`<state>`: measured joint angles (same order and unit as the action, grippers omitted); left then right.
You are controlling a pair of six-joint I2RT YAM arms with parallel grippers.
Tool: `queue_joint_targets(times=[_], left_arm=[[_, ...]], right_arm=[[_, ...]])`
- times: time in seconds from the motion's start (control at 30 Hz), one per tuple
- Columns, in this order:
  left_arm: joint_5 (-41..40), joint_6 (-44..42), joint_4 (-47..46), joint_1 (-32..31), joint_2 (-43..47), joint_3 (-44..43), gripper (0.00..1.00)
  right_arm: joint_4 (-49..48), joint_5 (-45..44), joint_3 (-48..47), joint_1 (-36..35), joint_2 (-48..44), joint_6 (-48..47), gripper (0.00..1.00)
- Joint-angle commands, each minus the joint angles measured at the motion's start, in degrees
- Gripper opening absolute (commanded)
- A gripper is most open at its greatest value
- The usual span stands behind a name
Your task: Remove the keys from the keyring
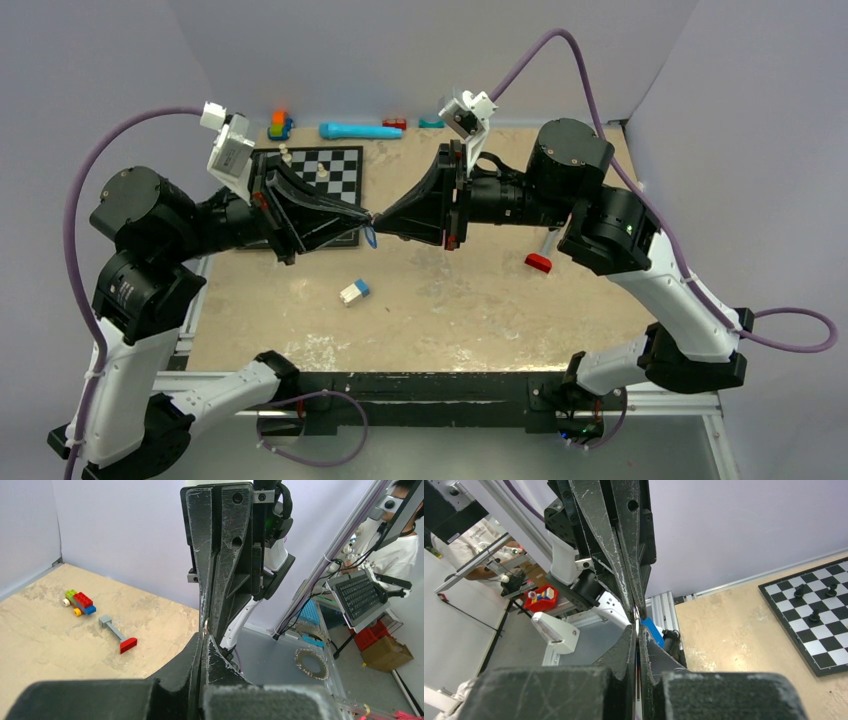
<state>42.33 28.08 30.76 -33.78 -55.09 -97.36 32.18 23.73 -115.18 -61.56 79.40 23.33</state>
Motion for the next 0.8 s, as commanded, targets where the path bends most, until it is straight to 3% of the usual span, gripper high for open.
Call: queue_joint_targets(times=[0.0, 0.77], left_arm=[[-0.47, 3.51, -6.63, -0.14, 1.31, 2.59, 0.0], [-3.34, 10.43, -16.34, -0.1, 3.45, 9.32, 0.0]], right_arm=[[-4.3, -0.08, 0.81, -0.2, -0.69, 0.84, 0.0], [-11.24, -1.36, 2.32, -0.19, -1.61, 3.27, 0.0]])
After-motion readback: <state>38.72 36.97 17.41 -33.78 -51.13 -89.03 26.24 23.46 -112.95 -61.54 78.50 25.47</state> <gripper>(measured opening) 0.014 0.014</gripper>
